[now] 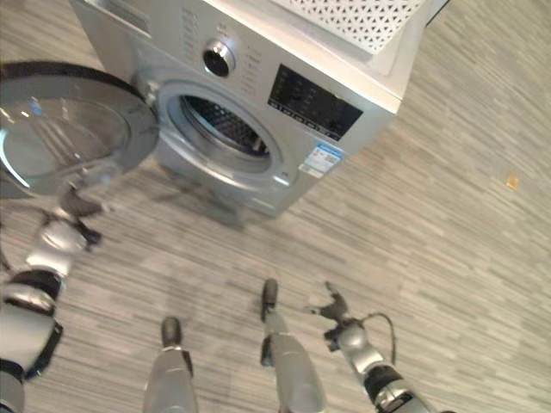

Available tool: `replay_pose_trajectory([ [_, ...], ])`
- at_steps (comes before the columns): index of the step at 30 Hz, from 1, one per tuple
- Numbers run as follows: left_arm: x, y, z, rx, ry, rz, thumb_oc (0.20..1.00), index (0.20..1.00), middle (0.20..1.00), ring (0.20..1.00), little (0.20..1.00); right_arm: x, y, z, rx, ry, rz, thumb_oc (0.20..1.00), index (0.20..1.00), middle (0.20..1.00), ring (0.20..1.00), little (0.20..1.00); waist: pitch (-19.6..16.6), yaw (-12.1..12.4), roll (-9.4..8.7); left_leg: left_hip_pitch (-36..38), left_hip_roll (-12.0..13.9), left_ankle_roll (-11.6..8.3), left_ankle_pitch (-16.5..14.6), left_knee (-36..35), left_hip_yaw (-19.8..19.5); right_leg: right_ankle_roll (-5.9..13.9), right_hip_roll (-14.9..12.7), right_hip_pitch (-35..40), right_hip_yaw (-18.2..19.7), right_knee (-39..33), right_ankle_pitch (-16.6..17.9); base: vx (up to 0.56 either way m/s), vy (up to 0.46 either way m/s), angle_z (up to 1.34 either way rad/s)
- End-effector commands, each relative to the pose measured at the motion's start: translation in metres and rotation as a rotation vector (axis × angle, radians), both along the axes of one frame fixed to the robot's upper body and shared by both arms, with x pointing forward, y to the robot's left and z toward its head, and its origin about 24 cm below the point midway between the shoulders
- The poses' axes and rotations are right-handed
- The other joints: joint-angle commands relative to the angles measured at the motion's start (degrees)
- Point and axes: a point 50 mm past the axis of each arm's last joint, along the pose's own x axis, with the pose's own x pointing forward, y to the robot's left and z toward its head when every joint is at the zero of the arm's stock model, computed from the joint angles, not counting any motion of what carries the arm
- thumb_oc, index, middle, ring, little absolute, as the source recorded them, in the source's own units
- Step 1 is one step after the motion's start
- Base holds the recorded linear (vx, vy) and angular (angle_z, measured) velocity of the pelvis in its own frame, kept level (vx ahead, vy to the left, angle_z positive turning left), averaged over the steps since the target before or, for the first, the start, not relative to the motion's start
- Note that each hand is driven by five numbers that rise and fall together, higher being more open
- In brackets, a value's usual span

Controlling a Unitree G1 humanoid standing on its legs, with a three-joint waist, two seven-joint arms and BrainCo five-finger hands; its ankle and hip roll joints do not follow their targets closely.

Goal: Grab the laundry basket,head to the washer,open it,put in the laundry and shut it.

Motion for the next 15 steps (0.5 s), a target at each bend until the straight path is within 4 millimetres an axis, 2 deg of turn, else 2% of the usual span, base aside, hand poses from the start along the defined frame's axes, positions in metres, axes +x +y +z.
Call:
replay_pose_trajectory([
  [1,-0.022,-0.028,-0.041,-0.153,0.018,-0.020,1.000,1.000,1.000,1.000,1.000,-0.031,-0.028,-0.013,-0.025,0.102,-0.092,1.000,1.000,1.000,1.000,1.000,0.13,1.01,5.63,5.75,-7.10,7.84,-2.05,-4.58,-2.57,5.67,-4.88,2.09,4.88,16.48,-4.71,0.17,0.176,0.10],
  [2,-0.022,-0.028,-0.042,-0.153,0.018,-0.019,1.000,1.000,1.000,1.000,1.000,-0.031,-0.028,-0.013,-0.025,0.102,-0.092,1.000,1.000,1.000,1.000,1.000,0.17,1.03,5.64,5.83,-7.10,7.84,-2.06,-4.62,-2.56,5.66,-4.87,2.14,4.90,16.50,-4.73,0.21,0.111,0.11],
  [4,-0.038,-0.053,-0.069,-0.243,0.071,-0.066,1.000,1.000,1.000,1.000,1.000,-0.040,-0.034,-0.017,-0.016,0.132,-0.134,1.000,1.000,1.000,1.000,1.000,-0.32,0.39,7.09,9.62,-8.24,7.97,-1.40,-7.77,-4.36,4.85,-1.90,1.92,7.23,14.98,-6.82,0.21,0.033,0.04],
  [5,-0.050,-0.058,-0.081,-0.294,0.097,-0.060,1.000,1.000,1.000,1.000,1.000,-0.042,-0.037,-0.018,-0.017,0.140,-0.148,1.000,1.000,1.000,1.000,1.000,-0.51,0.24,7.63,10.83,-8.88,7.98,-1.41,-8.83,-5.10,5.07,-0.64,1.51,8.73,12.68,-7.09,0.23,0.004,0.21],
  [8,-0.077,-0.075,-0.108,-0.450,0.152,-0.042,1.000,1.000,1.000,1.000,1.000,-0.042,-0.038,-0.018,-0.003,0.139,-0.159,1.000,1.000,1.000,1.000,1.000,-0.75,0.28,8.73,14.34,-10.08,7.93,-2.32,-10.18,-7.94,5.43,0.68,-0.11,9.47,5.02,-6.72,0.26,-0.083,0.27],
  [10,-0.088,-0.084,-0.117,-0.525,0.163,-0.035,1.000,1.000,1.000,1.000,1.000,-0.043,-0.036,-0.019,0.005,0.147,-0.159,1.000,1.000,1.000,1.000,1.000,-1.03,0.64,8.75,17.31,-10.71,7.62,-3.27,-10.65,-9.75,6.06,1.04,-0.77,8.79,0.79,-6.08,0.31,-0.148,0.65],
  [12,-0.100,-0.093,-0.126,-0.613,0.185,-0.015,1.000,1.000,1.000,1.000,1.000,-0.043,-0.033,-0.020,0.006,0.150,-0.136,1.000,1.000,1.000,1.000,1.000,-1.86,0.96,8.51,20.38,-10.42,7.03,-4.38,-11.12,-11.36,6.36,1.37,-0.54,6.40,0.43,-5.97,0.36,-0.233,0.98],
  [13,-0.103,-0.096,-0.129,-0.642,0.198,-0.017,1.000,1.000,1.000,1.000,1.000,-0.047,-0.032,-0.021,0.016,0.151,-0.142,1.000,1.000,1.000,1.000,1.000,-2.75,1.10,8.25,21.89,-10.19,6.49,-4.95,-11.38,-13.00,6.08,1.33,0.70,6.49,0.75,-6.50,0.39,-0.282,0.50],
  [15,-0.114,-0.105,-0.138,-0.667,0.237,-0.024,1.000,1.000,1.000,1.000,1.000,-0.056,-0.028,-0.025,0.022,0.173,-0.114,1.000,1.000,1.000,1.000,1.000,-5.05,0.79,8.10,24.77,-7.85,4.79,-4.76,-11.70,-14.30,5.13,2.42,2.00,7.04,4.53,-7.67,0.46,-0.376,0.51],
])
